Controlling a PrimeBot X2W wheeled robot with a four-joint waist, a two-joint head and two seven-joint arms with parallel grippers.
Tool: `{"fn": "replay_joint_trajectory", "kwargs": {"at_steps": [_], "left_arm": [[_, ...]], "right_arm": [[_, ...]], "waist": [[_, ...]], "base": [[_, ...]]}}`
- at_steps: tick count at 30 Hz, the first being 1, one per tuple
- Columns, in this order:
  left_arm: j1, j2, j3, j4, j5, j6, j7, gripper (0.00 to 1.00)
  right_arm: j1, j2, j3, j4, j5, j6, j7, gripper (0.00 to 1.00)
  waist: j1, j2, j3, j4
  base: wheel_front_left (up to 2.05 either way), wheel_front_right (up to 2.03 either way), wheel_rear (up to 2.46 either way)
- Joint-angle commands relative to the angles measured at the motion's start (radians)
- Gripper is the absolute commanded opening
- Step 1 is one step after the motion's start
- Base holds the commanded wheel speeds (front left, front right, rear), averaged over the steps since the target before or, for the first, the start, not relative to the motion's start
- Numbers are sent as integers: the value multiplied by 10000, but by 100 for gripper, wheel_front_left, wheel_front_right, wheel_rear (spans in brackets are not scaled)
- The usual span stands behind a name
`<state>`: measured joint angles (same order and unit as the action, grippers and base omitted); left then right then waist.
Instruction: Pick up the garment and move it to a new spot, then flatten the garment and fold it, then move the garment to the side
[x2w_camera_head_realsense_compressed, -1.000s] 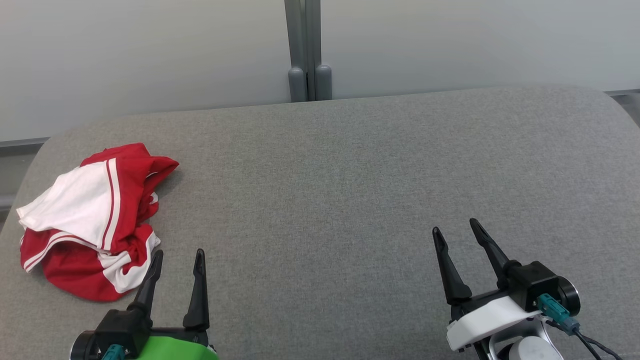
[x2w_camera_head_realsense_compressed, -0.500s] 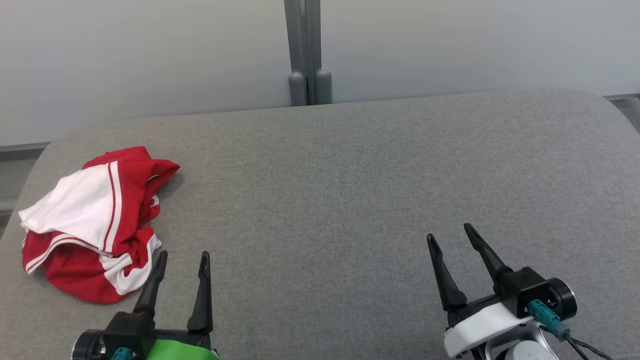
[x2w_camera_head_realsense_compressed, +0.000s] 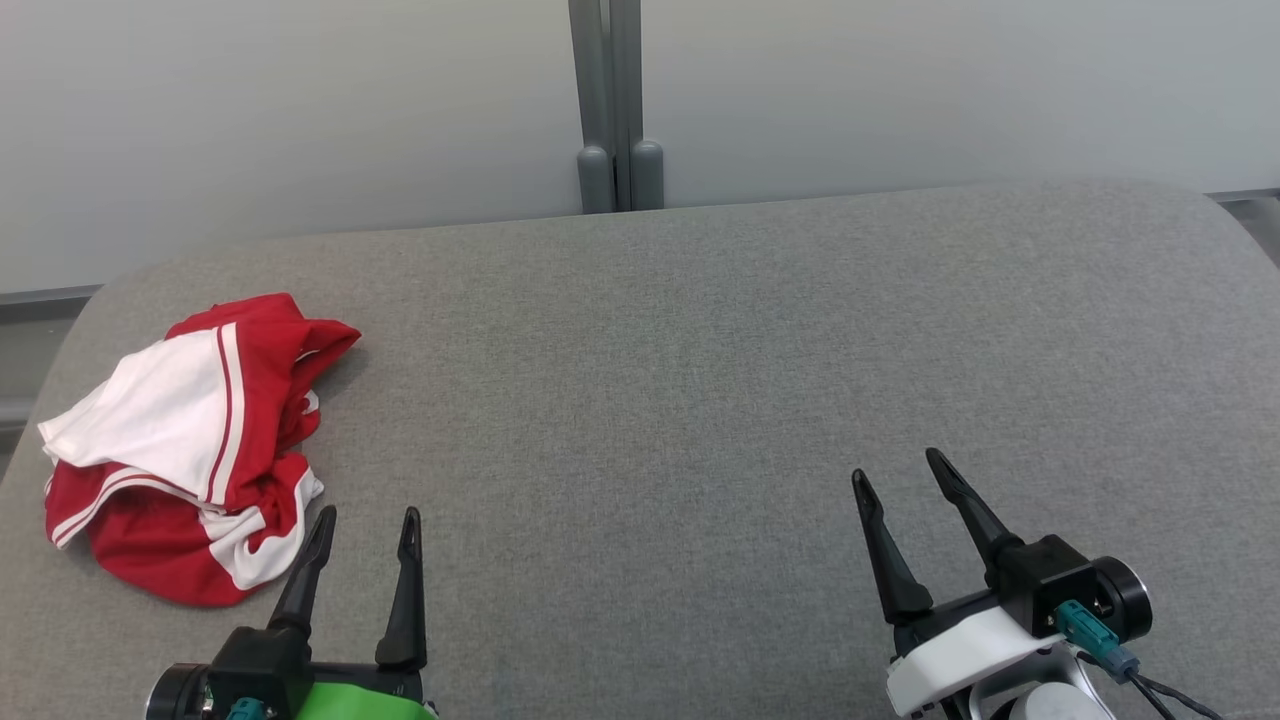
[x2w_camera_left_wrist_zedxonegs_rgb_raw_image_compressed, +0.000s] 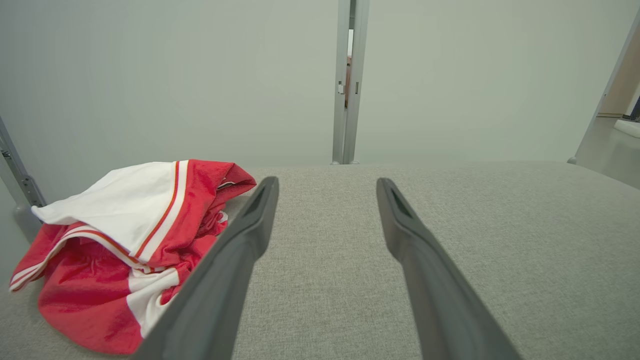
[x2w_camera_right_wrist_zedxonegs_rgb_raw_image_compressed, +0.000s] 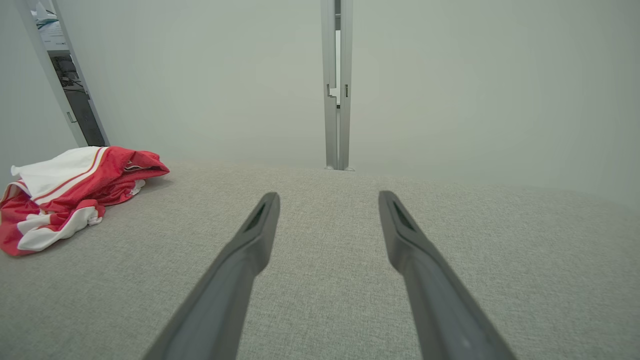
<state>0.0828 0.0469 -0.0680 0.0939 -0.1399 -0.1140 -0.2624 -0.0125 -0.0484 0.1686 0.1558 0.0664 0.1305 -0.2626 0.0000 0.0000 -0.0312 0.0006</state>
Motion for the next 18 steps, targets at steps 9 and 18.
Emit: {"fn": "replay_joint_trajectory", "kwargs": {"at_steps": [9, 18], "left_arm": [[27, 64, -49, 41, -48, 40, -36, 100], [12, 64, -61, 106, -35, 78, -36, 100]], "right_arm": [[138, -34, -33, 12, 6, 5, -33, 100], [290, -34, -32, -21, 50, 5, -33, 100]], "waist": [[0, 0, 53, 240], [0, 0, 145, 1093]], "base": [[0, 0, 0], [0, 0, 0]]}}
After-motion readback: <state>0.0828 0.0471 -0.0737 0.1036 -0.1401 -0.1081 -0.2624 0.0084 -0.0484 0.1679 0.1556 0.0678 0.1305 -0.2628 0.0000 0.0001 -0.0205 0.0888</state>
